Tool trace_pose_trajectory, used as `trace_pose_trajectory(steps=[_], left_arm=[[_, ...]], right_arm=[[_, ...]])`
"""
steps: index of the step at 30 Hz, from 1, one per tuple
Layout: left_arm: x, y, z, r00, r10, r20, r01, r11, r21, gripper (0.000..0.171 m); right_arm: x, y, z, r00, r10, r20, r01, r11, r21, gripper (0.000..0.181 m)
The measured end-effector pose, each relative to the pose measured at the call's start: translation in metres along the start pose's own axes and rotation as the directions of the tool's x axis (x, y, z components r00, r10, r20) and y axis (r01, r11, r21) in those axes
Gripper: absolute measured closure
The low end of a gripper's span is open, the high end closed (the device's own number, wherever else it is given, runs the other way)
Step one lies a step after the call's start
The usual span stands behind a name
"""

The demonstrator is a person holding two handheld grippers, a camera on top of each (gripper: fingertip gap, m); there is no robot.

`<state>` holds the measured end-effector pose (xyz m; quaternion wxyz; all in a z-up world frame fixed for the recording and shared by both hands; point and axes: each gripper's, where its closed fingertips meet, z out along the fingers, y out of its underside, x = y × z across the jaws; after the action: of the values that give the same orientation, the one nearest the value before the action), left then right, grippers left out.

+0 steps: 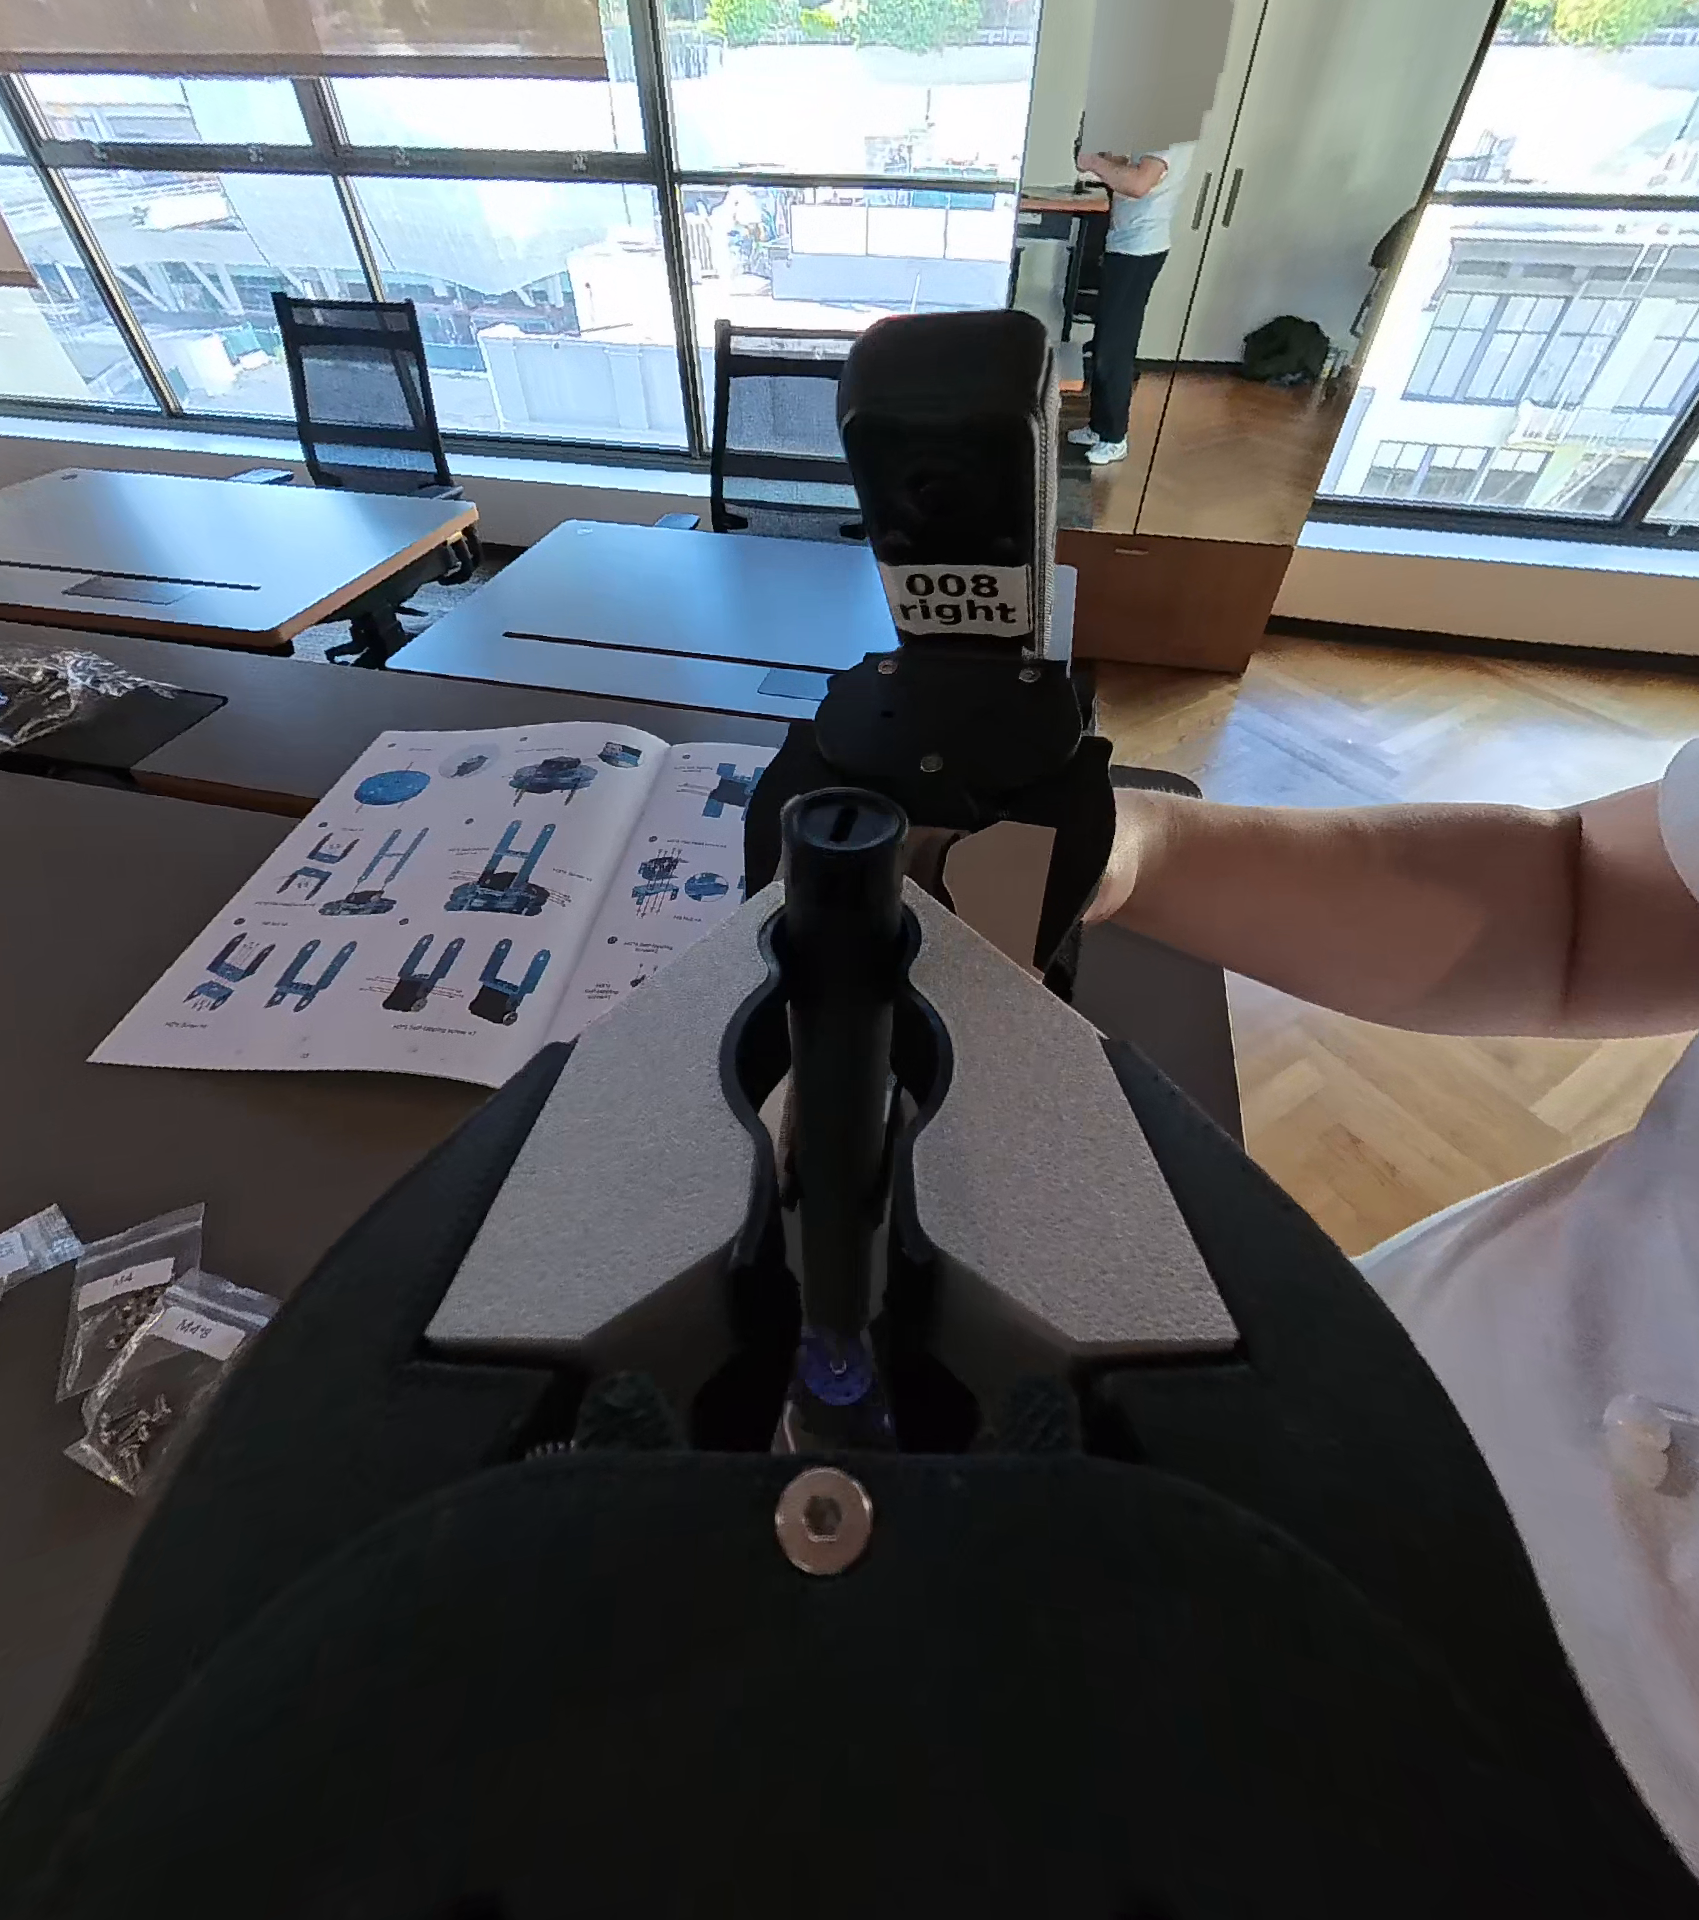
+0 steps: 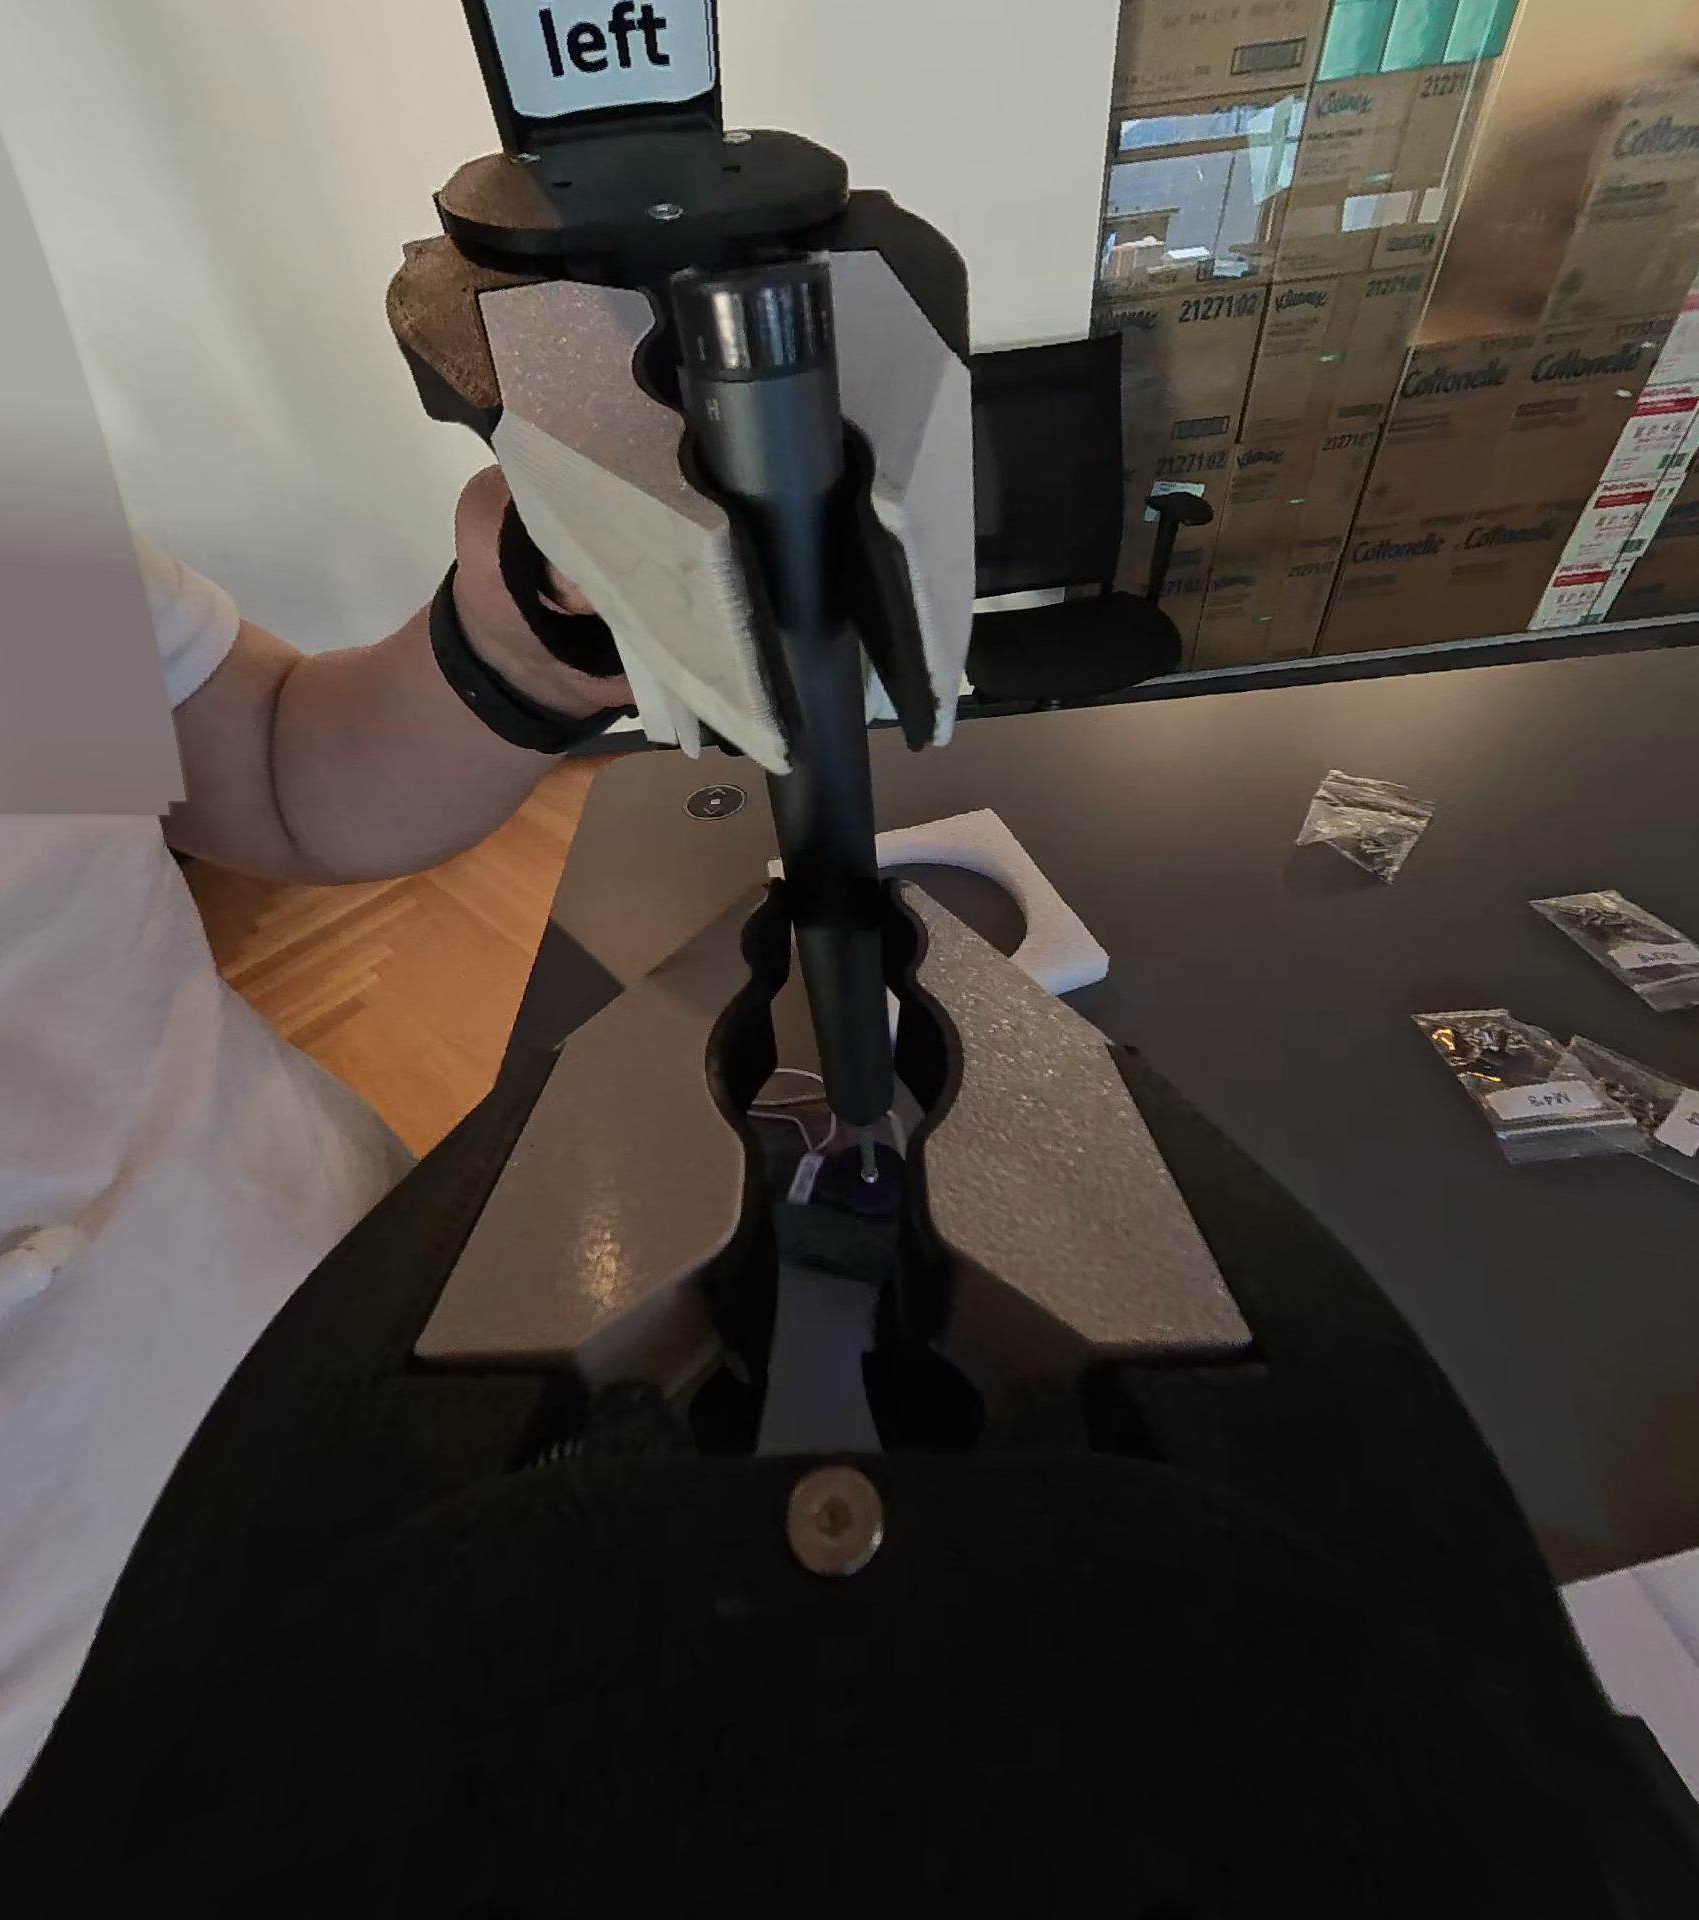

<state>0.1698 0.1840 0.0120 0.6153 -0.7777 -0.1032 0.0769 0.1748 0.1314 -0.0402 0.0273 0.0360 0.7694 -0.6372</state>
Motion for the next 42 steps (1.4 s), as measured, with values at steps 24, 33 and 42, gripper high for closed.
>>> trace_pose_trajectory(steps=[24,33,42], left_arm=[[0.001,0.115,-0.017,0.986,-0.158,-0.045,0.146,0.969,-0.198,0.136],[0.000,0.152,0.004,0.995,-0.099,0.017,0.100,0.964,-0.245,0.163],[-0.001,0.164,0.002,0.998,-0.046,0.051,0.058,0.959,-0.278,0.146]], right_arm=[[-0.004,0.000,0.003,0.998,-0.055,0.011,0.055,0.998,-0.038,0.165],[-0.007,0.001,0.005,0.997,-0.076,0.010,0.076,0.995,-0.060,0.165],[-0.007,0.001,0.004,0.997,-0.074,-0.001,0.074,0.995,-0.064,0.165]])
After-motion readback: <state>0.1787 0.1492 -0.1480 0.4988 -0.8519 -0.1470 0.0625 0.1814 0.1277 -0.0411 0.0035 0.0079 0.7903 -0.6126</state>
